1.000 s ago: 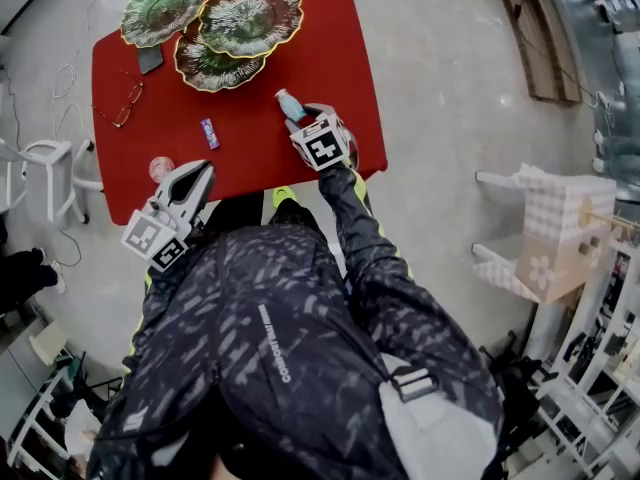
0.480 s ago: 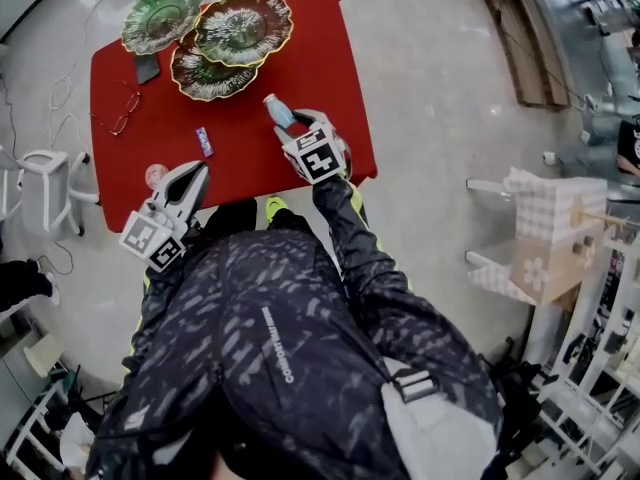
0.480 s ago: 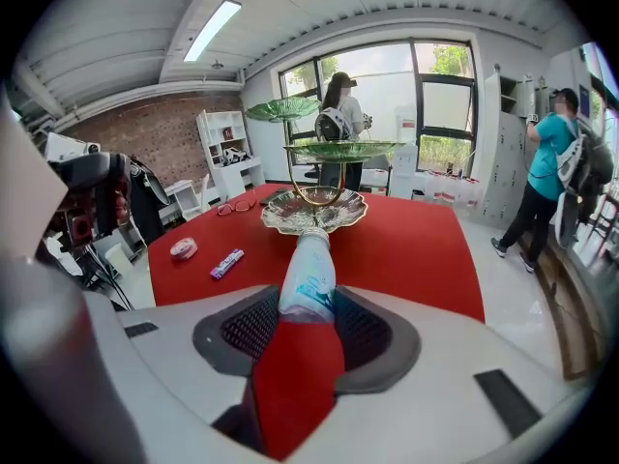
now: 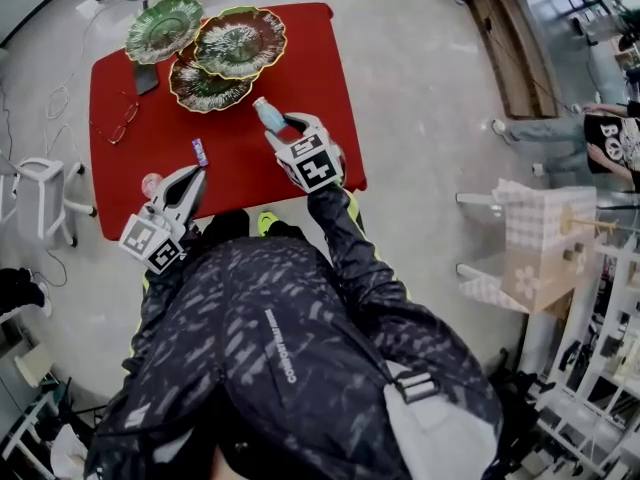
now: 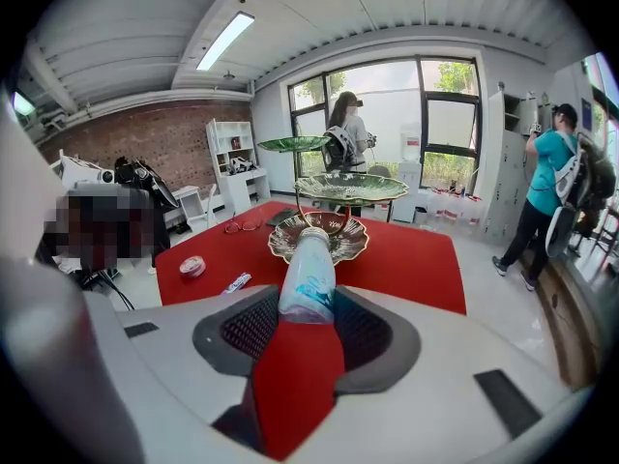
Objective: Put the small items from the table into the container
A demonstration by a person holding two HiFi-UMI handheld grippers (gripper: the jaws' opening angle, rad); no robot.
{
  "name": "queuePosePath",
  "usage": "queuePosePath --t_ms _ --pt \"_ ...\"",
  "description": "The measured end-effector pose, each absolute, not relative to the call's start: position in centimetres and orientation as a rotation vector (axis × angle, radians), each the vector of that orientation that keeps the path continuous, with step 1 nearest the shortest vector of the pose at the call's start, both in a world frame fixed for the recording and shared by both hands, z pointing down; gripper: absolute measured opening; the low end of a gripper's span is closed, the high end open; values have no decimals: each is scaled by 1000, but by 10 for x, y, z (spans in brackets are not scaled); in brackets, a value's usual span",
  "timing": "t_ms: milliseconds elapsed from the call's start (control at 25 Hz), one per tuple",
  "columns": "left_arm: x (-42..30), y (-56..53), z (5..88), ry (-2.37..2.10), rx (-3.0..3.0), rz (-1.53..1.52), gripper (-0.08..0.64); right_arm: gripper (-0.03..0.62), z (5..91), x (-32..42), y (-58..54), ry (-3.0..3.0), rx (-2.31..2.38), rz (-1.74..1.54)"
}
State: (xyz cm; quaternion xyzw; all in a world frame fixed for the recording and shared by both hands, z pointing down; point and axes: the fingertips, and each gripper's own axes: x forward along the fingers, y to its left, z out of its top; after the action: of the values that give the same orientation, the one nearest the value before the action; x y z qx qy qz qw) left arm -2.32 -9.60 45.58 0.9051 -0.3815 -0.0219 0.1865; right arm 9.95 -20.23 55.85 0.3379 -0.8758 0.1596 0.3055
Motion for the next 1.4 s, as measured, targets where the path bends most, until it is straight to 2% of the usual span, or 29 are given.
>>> queuePosePath --t_ms 720,1400 --pt "-25 -106 442 -1123 2554 -141 12 184 485 72 -244 -2396 869 253" --pt "-54 -114 442 -1195 2521 -165 12 184 482 37 -289 -2360 805 203"
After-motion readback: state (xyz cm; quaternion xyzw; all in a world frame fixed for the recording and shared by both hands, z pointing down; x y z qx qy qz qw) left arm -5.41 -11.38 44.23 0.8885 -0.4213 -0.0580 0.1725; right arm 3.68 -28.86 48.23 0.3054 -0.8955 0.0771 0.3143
